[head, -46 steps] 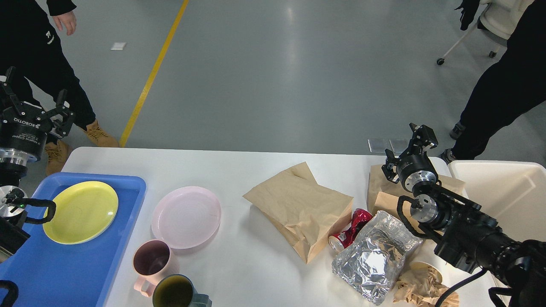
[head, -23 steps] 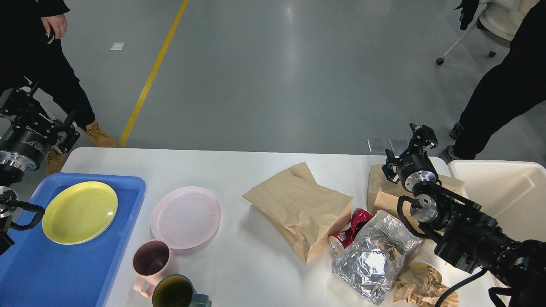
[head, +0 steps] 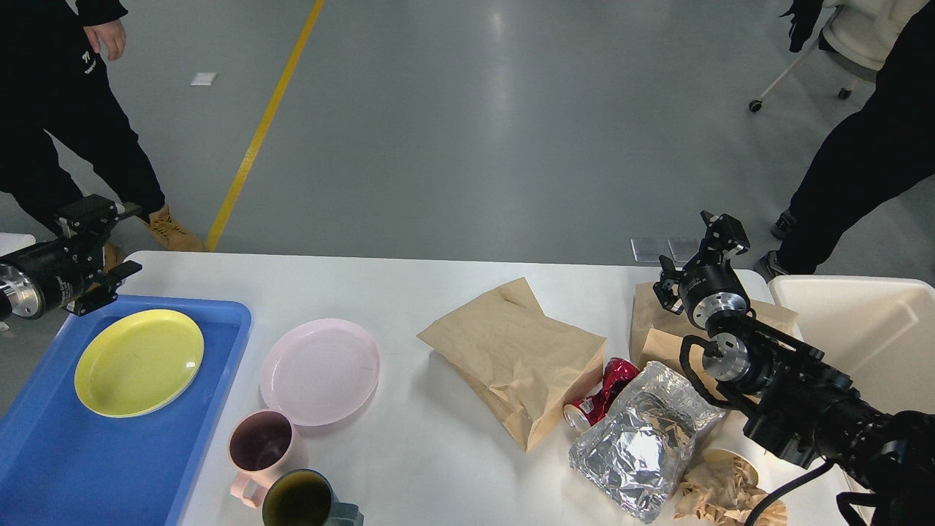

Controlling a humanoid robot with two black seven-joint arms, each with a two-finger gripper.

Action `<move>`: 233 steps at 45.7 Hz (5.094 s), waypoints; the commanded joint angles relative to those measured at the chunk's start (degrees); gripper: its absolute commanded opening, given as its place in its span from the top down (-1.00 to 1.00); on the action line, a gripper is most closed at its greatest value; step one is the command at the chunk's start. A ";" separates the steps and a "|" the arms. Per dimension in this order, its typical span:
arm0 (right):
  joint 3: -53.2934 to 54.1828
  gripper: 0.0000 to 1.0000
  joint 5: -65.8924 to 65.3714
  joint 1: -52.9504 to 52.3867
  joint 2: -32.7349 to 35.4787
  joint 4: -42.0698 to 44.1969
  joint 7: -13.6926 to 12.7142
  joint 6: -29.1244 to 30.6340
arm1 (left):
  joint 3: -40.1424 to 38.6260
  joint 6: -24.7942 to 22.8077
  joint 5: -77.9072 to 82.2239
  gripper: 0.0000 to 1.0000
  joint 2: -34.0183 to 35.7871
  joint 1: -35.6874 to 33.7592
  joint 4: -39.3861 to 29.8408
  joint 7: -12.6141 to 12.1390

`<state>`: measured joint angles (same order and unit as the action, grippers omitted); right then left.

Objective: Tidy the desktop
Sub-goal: 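Move the left gripper back over the tray toward the pink mug, then lower the left gripper and grasp the pink mug, then carry the pink mug onto the blue tray and release it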

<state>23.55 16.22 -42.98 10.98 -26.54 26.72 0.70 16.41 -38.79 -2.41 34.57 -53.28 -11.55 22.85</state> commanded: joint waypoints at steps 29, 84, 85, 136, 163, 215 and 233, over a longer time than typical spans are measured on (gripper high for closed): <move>0.00 -1.00 0.04 0.00 0.00 0.00 0.00 0.00 | 45.90 -16.21 2.68 -0.96 -1.96 -12.20 -1.28 0.09; 0.00 -1.00 0.04 0.00 0.00 0.00 0.00 0.00 | 79.57 -16.21 13.13 -0.95 -17.16 -43.49 -36.44 0.00; 0.00 -1.00 -0.04 0.00 0.00 0.00 0.00 0.00 | 79.48 -16.21 13.13 -0.95 -18.04 -43.23 -36.35 0.00; 0.00 -1.00 -0.04 0.00 0.00 0.00 0.00 0.00 | 72.80 -16.21 11.99 -0.46 -27.54 -26.44 -28.44 0.18; 0.00 -1.00 -0.04 0.00 0.00 0.00 0.00 0.00 | 72.63 -16.21 11.99 0.92 -28.24 -24.94 -26.86 0.09; 0.00 -1.00 -0.04 0.00 0.00 0.00 0.00 0.00 | 72.63 -16.21 12.78 1.00 -13.40 -32.59 -30.11 -0.26; 0.00 -1.00 0.04 0.00 0.00 0.00 0.00 0.00 | 71.92 -16.21 12.52 1.00 1.02 -28.02 -26.16 0.09</move>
<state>23.55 16.21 -42.98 10.99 -26.54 26.72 0.70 88.32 -55.00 10.21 33.67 -83.53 -39.26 22.61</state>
